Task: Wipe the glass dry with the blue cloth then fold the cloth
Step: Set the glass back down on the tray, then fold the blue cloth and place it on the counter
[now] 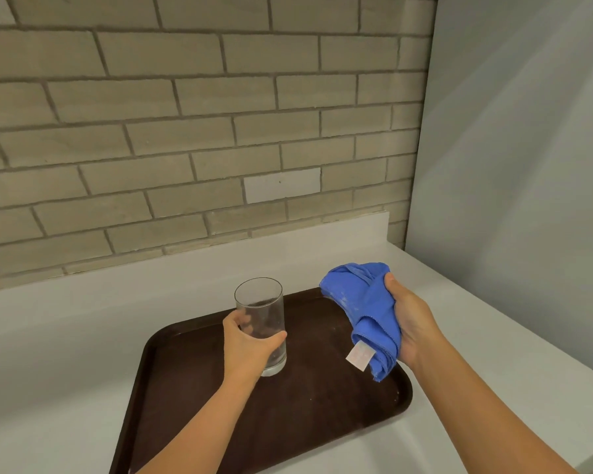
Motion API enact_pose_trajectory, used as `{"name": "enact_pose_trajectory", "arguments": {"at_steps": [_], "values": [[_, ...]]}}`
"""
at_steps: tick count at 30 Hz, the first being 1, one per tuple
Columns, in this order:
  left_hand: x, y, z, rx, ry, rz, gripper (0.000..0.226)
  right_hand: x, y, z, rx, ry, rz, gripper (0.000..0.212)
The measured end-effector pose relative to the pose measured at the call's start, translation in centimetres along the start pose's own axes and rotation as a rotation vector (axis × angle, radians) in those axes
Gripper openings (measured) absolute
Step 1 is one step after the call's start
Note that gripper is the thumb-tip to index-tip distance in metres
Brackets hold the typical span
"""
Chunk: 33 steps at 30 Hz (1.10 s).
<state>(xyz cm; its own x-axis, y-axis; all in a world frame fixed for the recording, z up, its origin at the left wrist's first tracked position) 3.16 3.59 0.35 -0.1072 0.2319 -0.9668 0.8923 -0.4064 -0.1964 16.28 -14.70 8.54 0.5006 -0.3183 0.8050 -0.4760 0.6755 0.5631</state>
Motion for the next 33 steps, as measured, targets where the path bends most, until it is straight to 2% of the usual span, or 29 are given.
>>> {"name": "enact_pose_trajectory", "arguments": {"at_steps": [9,12,14,15,17,19,20,22,23,25,27,30,32,33], "values": [[1.4,0.7,-0.7,0.047,-0.009,0.008,0.076,-0.8,0.0,-0.6,-0.036,-0.042,0.019,0.03],[0.2,0.2,-0.6,0.12,-0.041,-0.029,0.088,-1.1,0.5,-0.6,-0.049,-0.048,0.032,0.03],[-1.5,-0.4,0.3,0.048,-0.036,-0.073,0.1,-1.3,0.7,-0.5,-0.032,-0.062,0.028,0.03],[-2.5,-0.8,1.2,-0.025,0.03,-0.082,0.1,-1.3,0.8,-0.5,-0.029,-0.075,0.037,0.03],[-5.5,-1.3,3.6,-0.118,0.307,-0.024,0.084,-1.3,0.9,-0.5,-0.044,-0.131,0.101,0.03],[-8.9,-0.9,5.4,-0.022,0.523,0.046,0.056,-1.1,1.2,-0.6,-0.068,-0.231,0.226,0.032],[-10.7,-0.4,5.9,0.079,0.528,0.069,0.042,-1.0,1.4,-0.5,-0.073,-0.303,0.313,0.033],[-13.6,1.2,5.5,0.309,0.364,0.11,0.024,-0.9,2.1,-0.3,-0.039,-0.487,0.488,0.037],[-14.7,2.0,5.0,0.412,0.232,0.144,0.026,-0.9,2.6,-0.1,0.002,-0.572,0.561,0.037],[-16.2,3.6,4.1,0.532,0.031,0.182,0.051,-1.0,3.7,0.4,0.098,-0.703,0.717,0.035],[-17.2,4.5,3.3,0.544,-0.044,0.216,0.057,-1.2,4.2,0.6,0.152,-0.81,0.922,0.036],[-17.4,5.2,2.2,0.427,-0.046,0.272,0.029,-1.2,3.6,0.6,0.227,-0.936,1.137,0.047],[-17.3,5.2,1.7,0.361,-0.017,0.273,0.009,-0.4,2.9,0.5,0.258,-0.949,1.032,0.04],[-17.3,5.2,1.4,0.352,-0.003,0.262,0.008,0.3,2.6,0.5,0.235,-0.92,0.887,0.035]]}}
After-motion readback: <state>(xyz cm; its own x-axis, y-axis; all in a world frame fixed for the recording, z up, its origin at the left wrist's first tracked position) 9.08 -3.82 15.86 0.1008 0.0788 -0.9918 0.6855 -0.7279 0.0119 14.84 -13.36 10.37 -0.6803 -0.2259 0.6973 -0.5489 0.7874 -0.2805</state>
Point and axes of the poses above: each hand's wrist, its own z-axis away from the middle knuckle, its own y-axis out of the palm, x = y × z, the point moved 1 cm from there along -z, towards the middle knuckle, and after that the axes turned 1 degree about x, right-handed, at the moved point
